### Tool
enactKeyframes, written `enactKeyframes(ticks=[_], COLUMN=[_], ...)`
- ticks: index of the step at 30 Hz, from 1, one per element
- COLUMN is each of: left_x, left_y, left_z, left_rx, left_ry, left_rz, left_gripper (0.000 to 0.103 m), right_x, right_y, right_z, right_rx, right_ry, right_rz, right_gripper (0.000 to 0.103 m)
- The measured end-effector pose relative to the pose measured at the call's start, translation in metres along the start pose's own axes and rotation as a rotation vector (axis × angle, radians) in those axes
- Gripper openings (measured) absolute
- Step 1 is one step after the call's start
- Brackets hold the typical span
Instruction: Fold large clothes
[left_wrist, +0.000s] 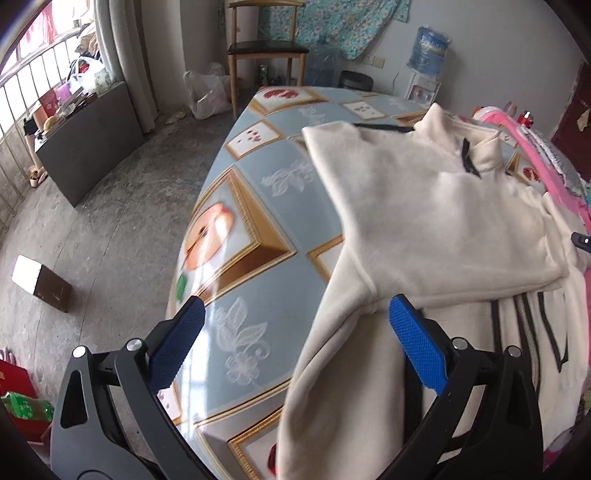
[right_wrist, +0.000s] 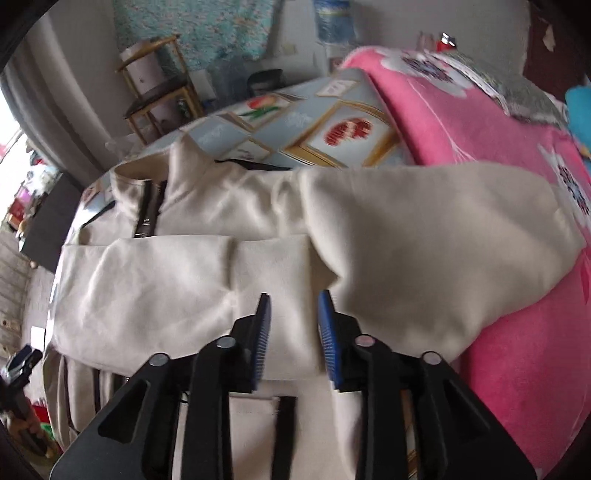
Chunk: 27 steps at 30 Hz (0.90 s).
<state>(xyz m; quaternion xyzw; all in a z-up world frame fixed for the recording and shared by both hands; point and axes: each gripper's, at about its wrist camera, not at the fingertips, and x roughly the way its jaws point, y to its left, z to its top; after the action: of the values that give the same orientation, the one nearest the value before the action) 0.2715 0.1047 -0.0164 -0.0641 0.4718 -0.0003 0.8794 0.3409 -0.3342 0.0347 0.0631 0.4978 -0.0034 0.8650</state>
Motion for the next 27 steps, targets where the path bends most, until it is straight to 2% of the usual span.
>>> enactKeyframes(ticks=[2, 5, 8, 10, 13, 17, 18, 20, 25, 27], left_x=[0.006, 0.02, 0.041, 0.048, 0.047, 0.048, 0.048, 0.049, 0.048, 0.048], left_y=[-0.01, -0.027, -0.04, -0.041, -0.038, -0.038, -0.038, -0.039, -0.038, -0.039], left_z=[0.009, 0.016, 0.013, 0.006, 0.003, 0.003, 0.003, 0.003, 0.003, 0.002], left_rx=[0.004, 0.017, 0.06, 0.078, 0.072, 0.066, 0.065, 0.069, 0.066, 0.068], left_ry=[0.006, 0.03, 0.085, 0.1, 0.088, 0.093, 0.092, 0.086, 0.086, 0.084], left_rz=[-0.023, -0.064, -0.044, -0.017, -0.024, -0.014, -0.011, -0.004, -0.002, 0.002], left_gripper=[0.097, 0.097, 0.097, 0.097, 0.097, 0.097, 0.097, 0.097, 0.097, 0.097], right_x=[0.008, 0.026, 0.044, 0.039, 0.027, 0.014, 0.015, 0.018, 0.052, 0.05], right_y=[0.018, 0.036, 0.031, 0.028, 0.027, 0.041, 0.046, 0.059, 0.091, 0.096], right_z=[-0.009, -0.022, -0.035, -0.039, -0.039, -0.025, -0.021, -0.019, -0.041, -0.053], right_rx=[-0.058, -0.119, -0.112, -0.115, -0.104, -0.131, -0.136, -0.163, -0.277, -0.317], right_ry=[0.02, 0.058, 0.107, 0.093, 0.088, 0.026, 0.019, 0.007, 0.089, 0.049], right_rz=[0.021, 0.002, -0.037, -0.037, -0.036, -0.009, 0.001, 0.025, 0.003, -0.045], right_gripper=[0.04, 0.04, 0.04, 0.04, 0.04, 0.04, 0.047, 0.053, 0.053, 0.06])
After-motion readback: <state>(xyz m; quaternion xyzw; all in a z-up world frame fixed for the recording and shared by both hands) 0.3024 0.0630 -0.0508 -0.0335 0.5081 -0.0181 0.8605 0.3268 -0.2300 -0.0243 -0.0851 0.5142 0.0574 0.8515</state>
